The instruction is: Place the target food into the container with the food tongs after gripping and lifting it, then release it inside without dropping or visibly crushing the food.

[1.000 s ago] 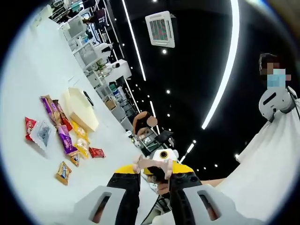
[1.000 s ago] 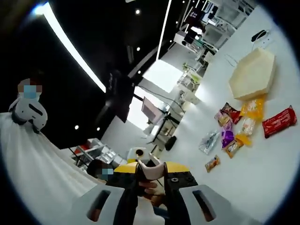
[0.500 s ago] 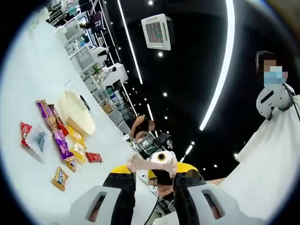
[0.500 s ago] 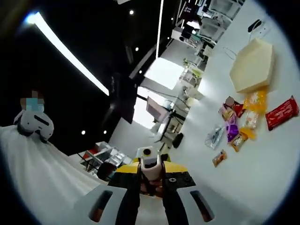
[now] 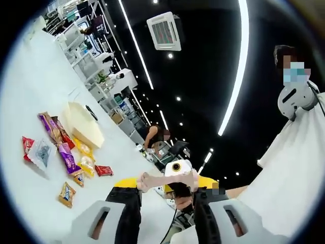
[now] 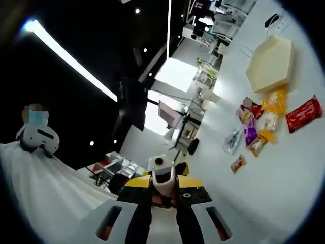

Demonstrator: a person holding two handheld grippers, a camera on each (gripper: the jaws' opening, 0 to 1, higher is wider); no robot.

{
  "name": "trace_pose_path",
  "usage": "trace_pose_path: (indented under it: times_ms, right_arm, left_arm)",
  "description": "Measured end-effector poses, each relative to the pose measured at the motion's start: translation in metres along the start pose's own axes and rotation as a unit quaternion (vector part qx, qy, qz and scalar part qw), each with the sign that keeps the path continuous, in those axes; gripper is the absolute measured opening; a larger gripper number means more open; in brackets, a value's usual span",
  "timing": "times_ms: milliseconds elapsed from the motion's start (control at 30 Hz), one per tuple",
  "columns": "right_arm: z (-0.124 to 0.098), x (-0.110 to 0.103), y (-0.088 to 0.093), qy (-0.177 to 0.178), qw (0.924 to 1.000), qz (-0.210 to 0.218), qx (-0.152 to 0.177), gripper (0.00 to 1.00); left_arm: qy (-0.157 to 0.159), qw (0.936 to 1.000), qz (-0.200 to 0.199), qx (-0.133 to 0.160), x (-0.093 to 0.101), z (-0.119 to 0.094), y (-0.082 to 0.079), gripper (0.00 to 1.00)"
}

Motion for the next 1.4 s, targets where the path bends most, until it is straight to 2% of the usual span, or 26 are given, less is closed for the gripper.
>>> trace_pose_path:
  times_ms: [233, 267, 400, 500, 567, 733, 867, 933, 967, 1133, 1200, 1267, 1400]
  right_arm:
    - [-0.003, -0.001, 0.000, 0.007, 0.9999, 0.005, -0.011, 0.16]
    - [-0.003, -0.001, 0.001, 0.005, 0.9997, 0.013, -0.021, 0.16]
    - [0.001, -0.003, 0.000, 0.003, 0.9992, 0.012, -0.037, 0.16]
    - [0.002, -0.003, -0.001, 0.004, 0.9992, 0.008, -0.038, 0.16]
    - [0.001, -0.003, 0.000, 0.007, 0.9991, 0.005, -0.041, 0.16]
    - [-0.003, -0.005, 0.003, 0.010, 0.9989, -0.003, -0.046, 0.16]
    - [-0.004, -0.008, 0.002, 0.010, 0.9988, -0.031, -0.036, 0.16]
    - [-0.002, -0.008, -0.003, 0.011, 0.9981, -0.060, -0.008, 0.16]
    - [-0.003, -0.009, -0.002, 0.011, 0.9978, -0.064, -0.013, 0.16]
    - [-0.003, -0.005, -0.003, 0.013, 0.9979, -0.063, -0.004, 0.17]
    - [-0.004, -0.002, -0.007, 0.023, 0.9970, -0.071, 0.021, 0.19]
    - [-0.004, -0.003, -0.008, 0.015, 0.9970, -0.071, 0.025, 0.19]
    - [-0.004, -0.003, -0.009, 0.009, 0.9974, -0.067, 0.025, 0.18]
  left_arm:
    - [0.002, 0.9997, -0.026, 0.002, 0.002, -0.002, 0.001, 0.35]
    - [0.002, 0.9995, -0.032, -0.002, 0.003, -0.002, -0.001, 0.36]
    - [0.002, 0.9996, -0.025, -0.010, 0.003, -0.004, -0.007, 0.37]
    - [-0.003, 0.9993, -0.037, 0.004, 0.002, -0.008, -0.013, 0.38]
    - [-0.005, 0.9996, -0.029, 0.003, 0.002, -0.010, -0.014, 0.34]
    - [-0.007, 0.9994, -0.016, -0.030, 0.004, -0.009, -0.005, 0.32]
    - [-0.008, 0.9993, -0.008, -0.037, 0.005, -0.009, -0.003, 0.25]
    - [-0.009, 0.9991, -0.011, -0.039, 0.005, -0.010, -0.004, 0.23]
    - [-0.012, 0.9989, -0.020, -0.041, 0.006, -0.009, -0.004, 0.22]
    - [-0.004, 0.9992, -0.017, -0.035, 0.008, -0.009, -0.005, 0.14]
    - [0.004, 0.9987, -0.024, -0.044, 0.011, -0.008, -0.002, 0.11]
    - [0.002, 0.9993, -0.010, -0.037, 0.012, -0.006, -0.002, 0.10]
    - [0.005, 0.9992, -0.022, -0.034, 0.011, -0.006, -0.001, 0.09]
Point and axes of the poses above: the point that each gripper's makers call its tool centre point, and the gripper's own axes: z roughly forward along the fingers, x roughly to its right, y roughly out of its underside, the point moved 7 cm from there along -z, roughly backward along the fingers, and after that the axes turned 5 degrees about x, right-handed, at the moved point
